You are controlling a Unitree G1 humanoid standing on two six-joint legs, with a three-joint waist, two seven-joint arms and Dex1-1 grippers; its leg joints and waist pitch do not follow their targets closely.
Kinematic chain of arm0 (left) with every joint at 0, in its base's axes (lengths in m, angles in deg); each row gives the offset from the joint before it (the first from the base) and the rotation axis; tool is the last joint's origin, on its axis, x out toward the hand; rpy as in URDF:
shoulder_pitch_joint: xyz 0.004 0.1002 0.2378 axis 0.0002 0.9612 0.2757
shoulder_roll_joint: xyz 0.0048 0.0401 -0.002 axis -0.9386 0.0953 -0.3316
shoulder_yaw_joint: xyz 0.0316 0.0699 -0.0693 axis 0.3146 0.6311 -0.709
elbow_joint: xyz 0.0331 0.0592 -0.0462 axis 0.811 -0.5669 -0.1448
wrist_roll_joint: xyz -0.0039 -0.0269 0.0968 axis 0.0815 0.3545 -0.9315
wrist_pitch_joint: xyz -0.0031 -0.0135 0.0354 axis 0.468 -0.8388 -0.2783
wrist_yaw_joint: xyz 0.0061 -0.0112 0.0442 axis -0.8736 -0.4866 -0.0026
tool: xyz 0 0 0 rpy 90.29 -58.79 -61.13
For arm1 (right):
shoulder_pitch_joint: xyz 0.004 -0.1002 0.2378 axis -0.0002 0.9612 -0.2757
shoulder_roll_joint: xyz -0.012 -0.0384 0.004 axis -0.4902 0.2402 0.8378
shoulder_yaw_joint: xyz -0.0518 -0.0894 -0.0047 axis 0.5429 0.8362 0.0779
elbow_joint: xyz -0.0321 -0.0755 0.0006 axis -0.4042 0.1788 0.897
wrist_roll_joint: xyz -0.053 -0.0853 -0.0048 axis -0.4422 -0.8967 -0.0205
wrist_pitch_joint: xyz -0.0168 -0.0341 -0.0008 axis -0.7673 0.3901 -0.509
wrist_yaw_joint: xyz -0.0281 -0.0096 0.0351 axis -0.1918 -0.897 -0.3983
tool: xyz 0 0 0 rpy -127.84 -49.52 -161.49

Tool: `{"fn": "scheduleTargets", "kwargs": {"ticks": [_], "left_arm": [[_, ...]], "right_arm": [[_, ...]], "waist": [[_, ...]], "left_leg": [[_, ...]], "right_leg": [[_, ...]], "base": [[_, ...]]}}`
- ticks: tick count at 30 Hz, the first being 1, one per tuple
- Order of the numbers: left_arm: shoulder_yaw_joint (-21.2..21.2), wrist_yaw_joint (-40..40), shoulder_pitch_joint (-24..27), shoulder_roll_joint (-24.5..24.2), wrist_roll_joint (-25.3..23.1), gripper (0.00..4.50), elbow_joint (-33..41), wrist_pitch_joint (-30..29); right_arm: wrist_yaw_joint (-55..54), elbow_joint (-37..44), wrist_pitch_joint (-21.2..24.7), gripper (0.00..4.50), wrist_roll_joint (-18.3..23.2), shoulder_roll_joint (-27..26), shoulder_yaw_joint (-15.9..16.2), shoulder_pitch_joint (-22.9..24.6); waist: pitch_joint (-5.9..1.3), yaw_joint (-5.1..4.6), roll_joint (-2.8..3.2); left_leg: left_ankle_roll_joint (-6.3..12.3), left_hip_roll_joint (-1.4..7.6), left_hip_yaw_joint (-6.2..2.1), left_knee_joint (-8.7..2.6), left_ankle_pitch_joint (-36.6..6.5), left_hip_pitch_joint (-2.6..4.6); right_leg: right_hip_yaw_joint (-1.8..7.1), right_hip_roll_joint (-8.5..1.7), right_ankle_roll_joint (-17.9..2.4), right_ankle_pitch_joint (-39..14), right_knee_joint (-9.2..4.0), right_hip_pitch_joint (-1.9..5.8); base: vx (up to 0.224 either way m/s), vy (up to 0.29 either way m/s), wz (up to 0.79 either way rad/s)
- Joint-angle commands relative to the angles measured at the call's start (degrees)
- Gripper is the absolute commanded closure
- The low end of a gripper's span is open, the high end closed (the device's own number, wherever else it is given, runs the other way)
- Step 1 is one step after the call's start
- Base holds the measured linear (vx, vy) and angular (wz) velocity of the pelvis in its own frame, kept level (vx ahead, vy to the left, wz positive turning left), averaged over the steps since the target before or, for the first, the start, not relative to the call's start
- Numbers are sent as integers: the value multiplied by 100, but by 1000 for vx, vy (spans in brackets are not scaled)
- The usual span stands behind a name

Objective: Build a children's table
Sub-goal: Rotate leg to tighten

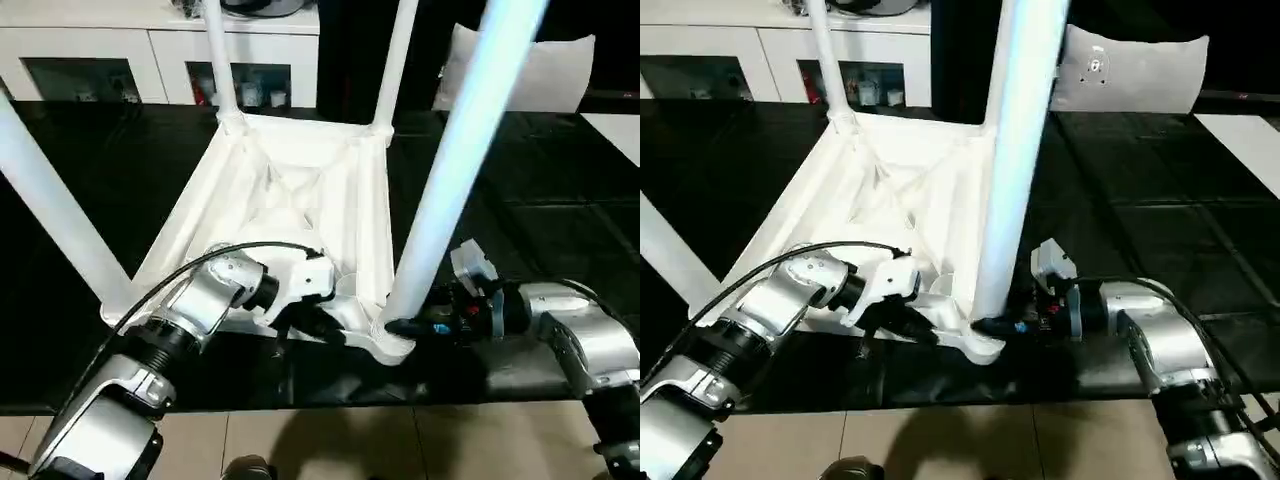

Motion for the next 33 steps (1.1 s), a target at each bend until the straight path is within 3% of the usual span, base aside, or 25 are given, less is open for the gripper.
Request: {"fn": "scheduleTargets", "kwargs": {"ticks": [1, 2, 4, 5, 6, 7, 8, 10, 11, 12, 13, 14, 15, 17, 18, 20, 24, 27, 30, 33], "left_arm": [[-97, 428, -114, 346, 71, 450, 125, -409], [-187, 714, -130, 484, 67, 450, 151, -660], [-284, 1045, -161, 649, 48, 450, 153, -921], [-374, 1348, -202, 804, 33, 450, 112, -1083], [-462, 1626, -234, 951, 29, 450, 74, -1231], [-513, 1798, -248, 1042, 24, 450, 61, -1322], [-627, 2176, -277, 1225, 13, 450, 11, -1433], [-719, 2447, -301, 1355, 24, 450, -33, -1490], [-819, 2816, -336, 1566, 37, 450, -103, -1493], [-828, 2856, -338, 1592, 38, 450, -108, -1492], [-837, 3005, -331, 1726, 29, 450, -112, -1461], [-826, 3032, -322, 1769, 23, 450, -111, -1429], [-830, 3067, -311, 1809, 1, 450, -86, -1450], [-769, 3013, -264, 1757, -71, 450, -2, -1320], [-749, 2968, -250, 1723, -81, 450, 19, -1276], [-645, 2726, -195, 1507, -123, 450, 50, -1031], [-537, 2451, -130, 1237, -172, 450, 9, -672], [-432, 1938, -50, 887, -182, 450, -39, -216], [-342, 1397, 10, 650, -91, 450, -6, 192], [-151, 805, 27, 380, -59, 450, 13, 458]], "right_arm": [[-752, 70, 420, 248, -26, -337, -47, -48], [-1195, 92, 562, 248, -87, -559, -104, -78], [-1698, 90, 707, 248, -181, -804, -156, -127], [-2204, -1, 807, 248, -323, -1024, -209, -209], [-2697, -114, 897, 248, -453, -1235, -273, -292], [-3018, -177, 973, 248, -514, -1373, -325, -341], [-3526, -323, 1051, 248, -575, -1611, -434, -436], [-3797, -418, 1006, 248, -604, -1745, -493, -489], [-4118, -610, 721, 215, -650, -1933, -554, -568], [-4144, -633, 692, 215, -645, -1956, -565, -576], [-4335, -753, 524, 194, -693, -2055, -601, -613], [-4389, -799, 479, 181, -681, -2102, -631, -625], [-4439, -790, 485, 178, -669, -2170, -686, -627], [-4363, -637, 473, 161, -680, -2197, -727, -563], [-4271, -588, 452, 161, -679, -2166, -707, -535], [-3751, -418, 340, 134, -609, -1870, -635, -381], [-3137, -319, 92, 104, -437, -1442, -659, -258], [-2337, -261, -136, 85, -374, -841, -678, -175], [-1964, -279, -222, 60, -479, -466, -627, -169], [-1157, -230, -432, 60, -404, -90, -483, -151]], "waist": [[-417, -58, -75], [-383, -148, -76], [-355, -266, -77], [-351, -313, -66], [-344, -441, -44], [-345, -506, -35], [-373, -670, 18], [-377, -727, 79], [-375, -787, 71], [-363, -799, 50], [-345, -820, -41], [-348, -817, -42], [-366, -804, -33], [-411, -781, -19], [-411, -781, -19], [-450, -695, -17], [-492, -584, -67], [-511, -416, -60], [-508, -318, -69], [-475, -246, -51]], "left_leg": [[148, 297, -121, -417, -1239, 93], [80, 264, -125, -405, -1450, 125], [-3, 235, -154, -391, -1671, 124], [-33, 232, -165, -379, -1774, 155], [-72, 233, -192, -359, -1985, 184], [-75, 234, -213, -356, -2100, 164], [-60, 345, -305, -426, -2384, 80], [-70, 462, -354, -509, -2666, 71], [-92, 520, -363, -564, -2951, 95], [-110, 494, -347, -560, -3027, 125], [-89, 249, -232, -352, -2691, 252], [-50, 185, -207, -299, -2453, 245], [42, 168, -188, -298, -2064, 165], [114, 259, -211, -377, -1783, 124], [114, 259, -211, -377, -1783, 124], [224, 326, -201, -421, -1389, 92], [392, 294, -153, -381, -801, 2], [604, 300, -110, -342, -411, -5], [582, 285, -94, -329, -406, -27], [464, 307, -72, -353, -690, 42]], "right_leg": [[342, -512, -459, -2855, -493, 301], [292, -503, -270, -3322, -583, 280], [196, -490, -34, -3728, -673, 288], [156, -485, 33, -3826, -709, 272], [56, -473, 129, -3926, -769, 280], [-5, -461, 196, -3944, -796, 310], [-63, -485, 287, -3663, -759, 448], [-18, -482, 210, -3320, -674, 480], [42, -483, 96, -2998, -582, 469], [54, -495, 61, -3023, -608, 437], [-51, -581, 81, -3637, -846, 301], [-104, -596, 135, -3794, -899, 316], [-117, -583, 227, -3790, -906, 379], [-31, -535, 79, -3151, -797, 385], [-31, -535, 79, -3151, -797, 385], [112, -535, -298, -2313, -615, 393], [199, -530, -517, -1778, -451, 430], [246, -499, -683, -1260, -342, 405], [253, -503, -622, -1440, -333, 401], [259, -482, -499, -1967, -407, 350]], "base": [[0, 0, 0], [0, 0, 0], [0, 0, 0], [0, 0, 0], [0, 0, 0], [0, 0, 0], [0, 0, 0], [0, 0, 0], [0, 0, 0], [0, 0, 0], [0, 0, 0], [0, 0, 0], [0, 0, 0], [0, 0, 0], [0, 0, 0], [25, -1, 2], [13, 0, 1], [0, 0, 0], [0, 0, 0], [0, 0, 0]]}}
